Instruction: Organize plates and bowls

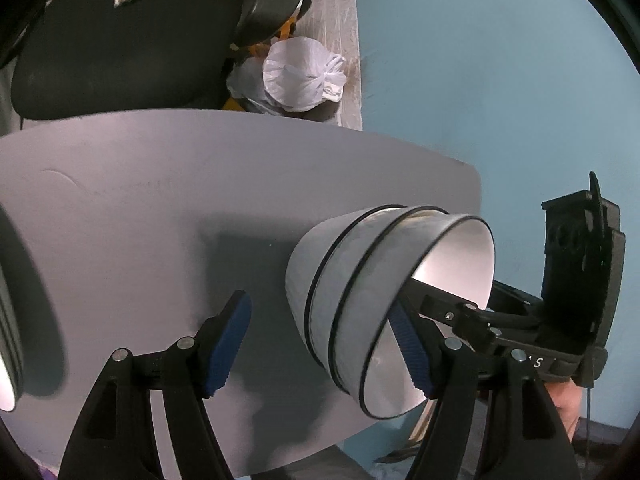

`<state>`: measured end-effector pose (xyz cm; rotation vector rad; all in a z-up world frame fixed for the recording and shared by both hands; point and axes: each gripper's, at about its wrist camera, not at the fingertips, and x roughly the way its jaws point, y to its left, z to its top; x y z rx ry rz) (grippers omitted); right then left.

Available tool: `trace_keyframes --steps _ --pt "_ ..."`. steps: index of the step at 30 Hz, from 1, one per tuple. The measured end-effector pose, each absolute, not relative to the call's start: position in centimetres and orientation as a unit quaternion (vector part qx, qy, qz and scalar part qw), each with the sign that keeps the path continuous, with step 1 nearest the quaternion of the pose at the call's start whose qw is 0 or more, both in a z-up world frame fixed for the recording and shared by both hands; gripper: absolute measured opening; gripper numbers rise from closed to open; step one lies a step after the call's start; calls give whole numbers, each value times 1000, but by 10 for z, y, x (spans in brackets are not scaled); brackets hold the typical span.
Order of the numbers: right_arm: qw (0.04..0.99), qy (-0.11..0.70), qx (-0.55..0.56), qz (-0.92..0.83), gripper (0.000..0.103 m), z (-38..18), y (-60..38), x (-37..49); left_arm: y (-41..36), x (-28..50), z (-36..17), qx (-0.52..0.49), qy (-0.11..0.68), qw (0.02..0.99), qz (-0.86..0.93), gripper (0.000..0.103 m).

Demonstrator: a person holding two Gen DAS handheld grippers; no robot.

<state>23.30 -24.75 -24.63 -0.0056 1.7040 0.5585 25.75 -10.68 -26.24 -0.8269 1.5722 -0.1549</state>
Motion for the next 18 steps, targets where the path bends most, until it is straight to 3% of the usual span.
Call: trace_keyframes --steps 7,9,12,15,18 --pt "618 745 13 252 63 -250 -249 237 -114 259 -266 -367 689 620 -80 64" --pt "615 746 16 254 63 -251 -250 238 -117 259 -266 -367 691 617 -87 52" --pt "613 746 15 261 63 -251 -249 238 -120 259 -266 -364 695 613 -92 44" --pt "608 747 8 268 63 -250 -248 237 -121 259 -264 -353 694 621 -91 43" --pt "603 744 5 286 50 -249 -246 236 -120 257 -261 -346 694 625 -92 38"
